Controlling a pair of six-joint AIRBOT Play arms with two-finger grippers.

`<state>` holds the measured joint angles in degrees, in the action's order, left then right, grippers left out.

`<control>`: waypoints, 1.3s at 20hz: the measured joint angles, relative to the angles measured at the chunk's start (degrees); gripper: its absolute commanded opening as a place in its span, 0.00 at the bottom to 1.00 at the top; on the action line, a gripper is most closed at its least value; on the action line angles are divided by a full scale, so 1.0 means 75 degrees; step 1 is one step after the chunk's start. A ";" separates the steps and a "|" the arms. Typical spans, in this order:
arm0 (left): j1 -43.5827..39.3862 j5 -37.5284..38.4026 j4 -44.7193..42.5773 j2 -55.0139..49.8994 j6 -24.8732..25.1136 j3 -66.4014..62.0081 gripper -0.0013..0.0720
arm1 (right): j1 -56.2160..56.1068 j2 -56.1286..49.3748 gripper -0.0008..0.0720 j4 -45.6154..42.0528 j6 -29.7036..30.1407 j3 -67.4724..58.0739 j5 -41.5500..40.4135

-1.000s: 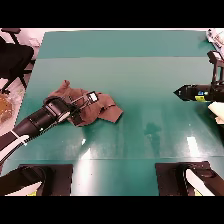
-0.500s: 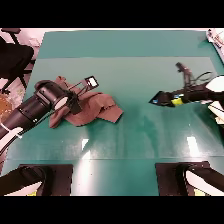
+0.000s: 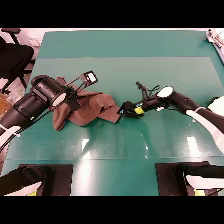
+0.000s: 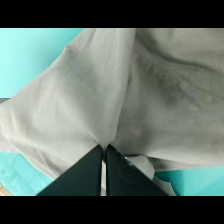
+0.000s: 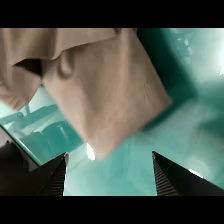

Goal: Fold the shirts.

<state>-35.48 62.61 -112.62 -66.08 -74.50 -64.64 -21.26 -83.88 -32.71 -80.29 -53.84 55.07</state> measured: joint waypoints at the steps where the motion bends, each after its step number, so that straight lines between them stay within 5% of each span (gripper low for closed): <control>1: 0.0000 0.0009 0.0000 0.0000 0.0000 -0.0003 0.05 | -0.0143 -0.0146 0.59 0.0102 -0.0009 0.0000 -0.0210; 2: 0.0000 0.0026 -0.0009 0.0000 0.0000 -0.0006 0.05 | -0.0265 -0.0265 0.20 0.0184 -0.0017 0.0000 -0.0376; 3: 0.0000 0.0047 -0.0009 0.0000 0.0000 -0.0006 0.05 | -0.0356 -0.0341 0.03 0.0245 -0.0020 0.0000 -0.0548; 14: 0.0096 0.0364 -0.0044 0.0775 -0.0006 -0.0857 0.05 | 0.0169 0.1580 0.03 0.0393 0.0192 0.0000 -0.1614; 19: 0.0933 0.0562 -0.0152 0.1370 -0.0009 -0.2197 0.05 | 0.2119 0.3710 0.03 0.0361 0.0291 -0.0122 -0.1565; 26: 0.1953 0.0525 -0.0105 0.1582 -0.0020 -0.4077 0.05 | 0.5931 0.5155 0.03 0.0315 0.0481 -0.2002 0.0029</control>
<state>-20.84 66.54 -113.40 -54.22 -74.65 -95.22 23.22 -45.21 -30.35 -76.69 -68.86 55.29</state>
